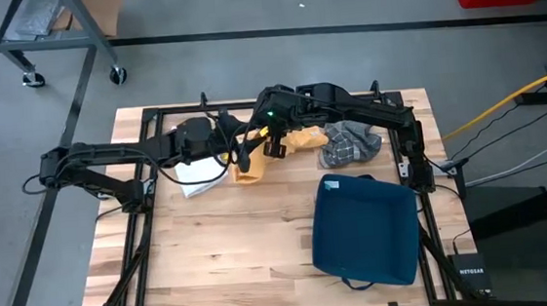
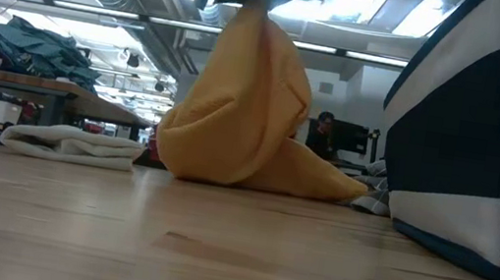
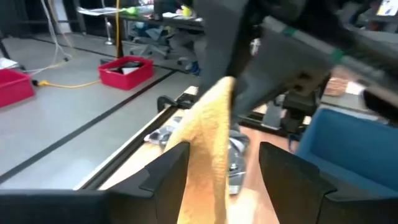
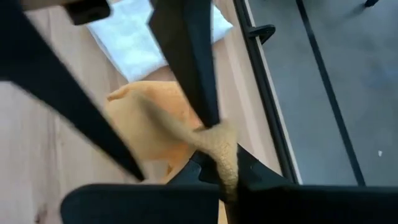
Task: Fold towel
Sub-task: Fold the yellow towel
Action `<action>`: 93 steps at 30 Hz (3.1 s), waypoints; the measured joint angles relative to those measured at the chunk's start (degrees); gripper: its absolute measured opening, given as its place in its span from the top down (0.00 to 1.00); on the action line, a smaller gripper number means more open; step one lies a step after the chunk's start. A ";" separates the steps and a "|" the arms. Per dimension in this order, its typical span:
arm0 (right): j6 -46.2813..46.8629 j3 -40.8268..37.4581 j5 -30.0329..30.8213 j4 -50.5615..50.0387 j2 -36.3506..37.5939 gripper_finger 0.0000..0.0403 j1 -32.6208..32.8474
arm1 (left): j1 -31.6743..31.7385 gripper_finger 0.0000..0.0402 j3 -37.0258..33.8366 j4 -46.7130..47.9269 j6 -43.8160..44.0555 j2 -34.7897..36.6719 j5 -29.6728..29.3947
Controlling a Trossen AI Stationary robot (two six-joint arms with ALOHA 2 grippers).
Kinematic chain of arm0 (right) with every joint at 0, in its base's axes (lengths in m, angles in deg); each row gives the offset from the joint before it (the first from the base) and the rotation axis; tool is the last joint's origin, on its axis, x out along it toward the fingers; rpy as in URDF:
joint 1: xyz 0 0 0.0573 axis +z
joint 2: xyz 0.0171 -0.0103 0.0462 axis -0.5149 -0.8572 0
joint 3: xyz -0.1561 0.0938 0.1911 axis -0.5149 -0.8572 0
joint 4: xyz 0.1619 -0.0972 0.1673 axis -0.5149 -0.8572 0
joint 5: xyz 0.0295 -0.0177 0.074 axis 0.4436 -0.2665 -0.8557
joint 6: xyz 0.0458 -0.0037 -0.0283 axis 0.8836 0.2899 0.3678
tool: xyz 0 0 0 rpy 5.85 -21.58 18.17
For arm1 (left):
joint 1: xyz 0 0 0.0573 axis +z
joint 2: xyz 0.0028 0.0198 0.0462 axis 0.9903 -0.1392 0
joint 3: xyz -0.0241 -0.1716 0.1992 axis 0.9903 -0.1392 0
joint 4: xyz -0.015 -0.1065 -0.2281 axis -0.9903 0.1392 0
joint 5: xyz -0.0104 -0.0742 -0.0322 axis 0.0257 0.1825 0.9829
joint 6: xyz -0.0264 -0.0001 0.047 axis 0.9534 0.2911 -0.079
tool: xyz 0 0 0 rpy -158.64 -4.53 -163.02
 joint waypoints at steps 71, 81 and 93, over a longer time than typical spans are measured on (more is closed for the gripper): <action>-4.80 -0.04 -13.64 -9.70 0.24 0.64 -0.76 | 4.27 1.00 24.58 49.69 -21.92 3.80 19.43; 3.17 -0.02 -21.57 0.53 0.15 0.64 -0.73 | 2.95 1.00 16.88 45.99 -17.84 3.56 12.57; 6.12 0.04 -17.67 7.51 -0.22 0.64 -0.72 | 1.94 1.00 13.88 39.33 -16.74 3.63 12.66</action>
